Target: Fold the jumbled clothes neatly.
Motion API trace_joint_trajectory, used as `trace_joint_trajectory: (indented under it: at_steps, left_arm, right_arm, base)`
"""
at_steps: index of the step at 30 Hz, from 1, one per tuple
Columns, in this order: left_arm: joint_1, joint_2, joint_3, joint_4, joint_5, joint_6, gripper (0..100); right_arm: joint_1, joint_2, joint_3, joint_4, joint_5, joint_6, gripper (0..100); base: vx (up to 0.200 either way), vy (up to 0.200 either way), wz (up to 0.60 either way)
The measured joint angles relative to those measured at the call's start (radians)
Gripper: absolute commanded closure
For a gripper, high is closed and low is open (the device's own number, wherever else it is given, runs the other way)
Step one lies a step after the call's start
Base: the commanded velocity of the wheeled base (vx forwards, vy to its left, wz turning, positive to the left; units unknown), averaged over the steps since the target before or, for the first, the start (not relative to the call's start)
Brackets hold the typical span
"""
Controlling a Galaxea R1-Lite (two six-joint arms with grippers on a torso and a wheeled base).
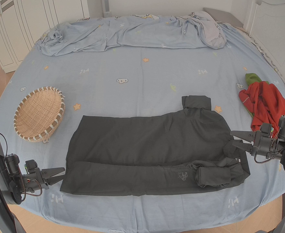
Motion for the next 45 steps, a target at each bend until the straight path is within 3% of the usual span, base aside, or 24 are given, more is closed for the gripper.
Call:
trace_joint_trajectory:
  at_steps: [4, 14, 18, 19, 36, 45]
  left_arm:
    - [0.000, -0.016, 0.049, 0.000, -0.029, 0.033, 0]
    - [-0.002, 0.042, 0.089, 0.000, -0.029, 0.234, 0]
    - [0.002, 0.072, 0.102, 0.000, -0.027, 0.259, 0]
    - [0.002, 0.077, 0.103, -0.001, -0.027, 0.259, 100]
    - [0.017, 0.087, 0.116, 0.000, -0.023, 0.260, 100]
    - [0.080, 0.068, 0.116, 0.000, -0.022, 0.259, 100]
  right_arm:
    - [0.000, 0.000, 0.000, 0.000, 0.000, 0.000, 0]
    - [0.000, 0.000, 0.000, 0.000, 0.000, -0.001, 0]
    - [-0.001, 0.000, -0.001, 0.000, 0.000, -0.001, 0]
    - [-0.001, 0.000, -0.001, 0.000, 0.000, -0.001, 0]
    - [0.000, 0.001, -0.001, 0.000, 0.000, -0.002, 0]
    - [-0.001, 0.004, -0.003, 0.000, 0.000, -0.002, 0]
  base:
    - [0.000, 0.000, 0.00]
    - [0.000, 0.000, 0.00]
    - [0.000, 0.000, 0.00]
    - [0.000, 0.000, 0.00]
    - [0.000, 0.000, 0.00]
    - [0.000, 0.000, 0.00]
